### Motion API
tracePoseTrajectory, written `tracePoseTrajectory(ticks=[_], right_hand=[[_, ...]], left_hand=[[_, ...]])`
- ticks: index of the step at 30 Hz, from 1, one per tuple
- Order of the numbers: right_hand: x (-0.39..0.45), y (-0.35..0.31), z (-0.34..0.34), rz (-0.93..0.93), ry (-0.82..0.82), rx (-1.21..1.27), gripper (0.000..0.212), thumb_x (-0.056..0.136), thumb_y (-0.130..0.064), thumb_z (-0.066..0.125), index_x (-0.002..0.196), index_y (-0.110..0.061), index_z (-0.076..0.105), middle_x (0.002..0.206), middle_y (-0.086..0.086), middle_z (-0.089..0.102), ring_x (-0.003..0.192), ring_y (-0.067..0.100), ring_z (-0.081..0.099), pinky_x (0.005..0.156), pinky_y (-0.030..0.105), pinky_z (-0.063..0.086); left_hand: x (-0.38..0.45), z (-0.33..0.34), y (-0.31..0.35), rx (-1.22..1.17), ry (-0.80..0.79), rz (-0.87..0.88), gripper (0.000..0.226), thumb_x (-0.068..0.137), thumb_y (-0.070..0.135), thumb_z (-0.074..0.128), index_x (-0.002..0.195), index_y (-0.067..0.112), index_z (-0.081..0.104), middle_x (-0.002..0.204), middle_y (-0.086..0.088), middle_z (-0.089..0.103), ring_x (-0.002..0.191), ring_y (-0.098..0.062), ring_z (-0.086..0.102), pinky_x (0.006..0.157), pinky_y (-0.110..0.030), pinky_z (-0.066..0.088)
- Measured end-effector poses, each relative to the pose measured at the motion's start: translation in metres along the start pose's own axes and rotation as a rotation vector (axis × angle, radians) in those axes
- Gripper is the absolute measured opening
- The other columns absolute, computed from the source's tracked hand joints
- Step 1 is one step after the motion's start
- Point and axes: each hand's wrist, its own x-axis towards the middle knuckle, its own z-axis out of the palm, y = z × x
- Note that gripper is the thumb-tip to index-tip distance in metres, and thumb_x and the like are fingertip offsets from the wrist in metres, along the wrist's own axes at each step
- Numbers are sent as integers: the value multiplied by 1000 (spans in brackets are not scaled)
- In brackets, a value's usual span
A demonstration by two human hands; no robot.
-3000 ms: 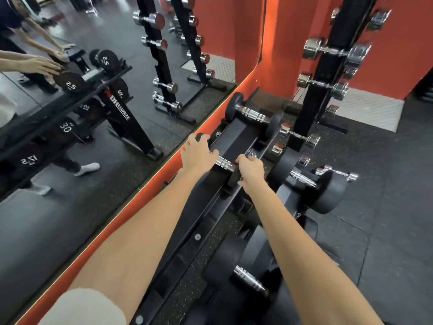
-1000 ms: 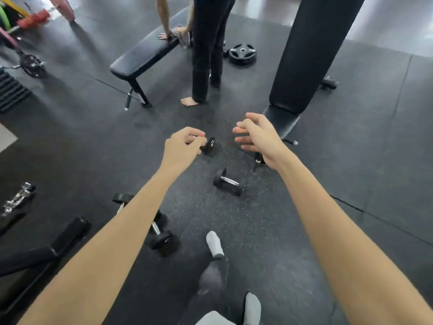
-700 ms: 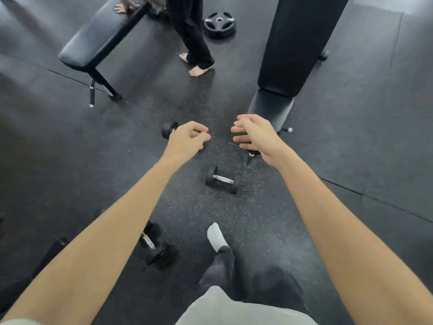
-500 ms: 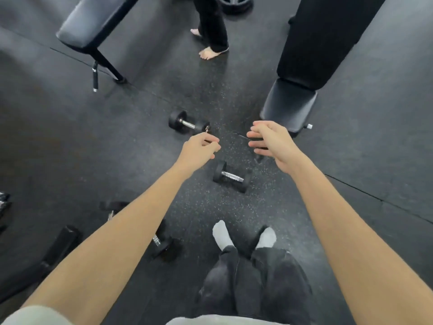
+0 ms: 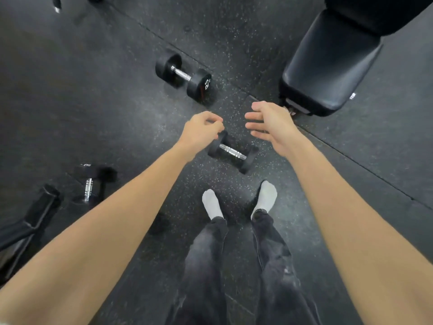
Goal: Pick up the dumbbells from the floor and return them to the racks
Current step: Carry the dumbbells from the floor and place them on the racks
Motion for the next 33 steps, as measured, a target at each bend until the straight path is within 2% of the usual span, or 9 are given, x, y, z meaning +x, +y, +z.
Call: tracePoseTrajectory(ticks=[4,9,13,17,20,23,26,29,33], right_hand=[[67,66,-23,90,83,94,21,104,-34,50,118,-25,63,112,-1,76,95,18,73,86,33,58],[151,154,-45,178,144,126,27,104,-33,49,122,-20,63,107,0,76,96,21,72,82,33,56],[204,214,-62,224,171,176,26,104,-34,48,117,-18,63,105,1,75,97,23,72,81,33,56],[242,265,-72,259,208,257,31,107,-36,44,120,-17,64,103,2,74,92,22,69,79,32,56],[258,296,-75,279,210,282,31,108,-36,41,119,-17,64,98,1,73,87,21,68,77,31,54],[261,312,-72,297,190,263,33,108,-36,40,119,-17,64,94,0,73,86,21,67,81,32,54],[251,311,-65,310,175,230,33,108,-37,39,119,-17,63,96,0,73,88,22,66,78,32,53],[243,299,-55,297,166,187,36,108,-37,39,124,-15,63,101,1,73,89,21,66,82,32,55],[236,270,-18,249,105,77,37,107,-37,42,128,-16,63,117,3,71,100,21,65,89,33,53]], left_hand=[[62,76,-40,82,-119,-30,15,89,26,69,104,29,70,104,2,75,102,-20,72,95,-37,58],[139,173,-103,207,-198,-50,41,89,26,74,129,17,68,117,1,71,110,-16,64,92,-24,49],[192,236,-141,330,-215,-62,66,87,32,77,145,13,52,136,-6,62,127,-24,57,105,-35,48],[240,287,-176,487,-229,-57,81,83,36,82,148,9,42,138,-12,58,125,-30,57,103,-42,50],[264,312,-206,601,-221,-20,95,83,28,84,156,9,26,139,-20,55,125,-39,57,102,-48,50],[275,316,-221,605,-205,-8,88,82,19,81,153,11,29,138,-21,52,122,-40,56,97,-48,53],[273,300,-218,505,-228,-46,94,73,15,86,153,18,37,133,-14,56,116,-35,59,89,-43,58],[265,261,-213,358,-247,-95,86,64,5,88,140,25,54,116,-5,67,105,-27,66,79,-35,60],[253,179,-208,110,-286,-182,84,66,-18,79,137,22,63,104,-6,75,100,-25,72,81,-34,61]])
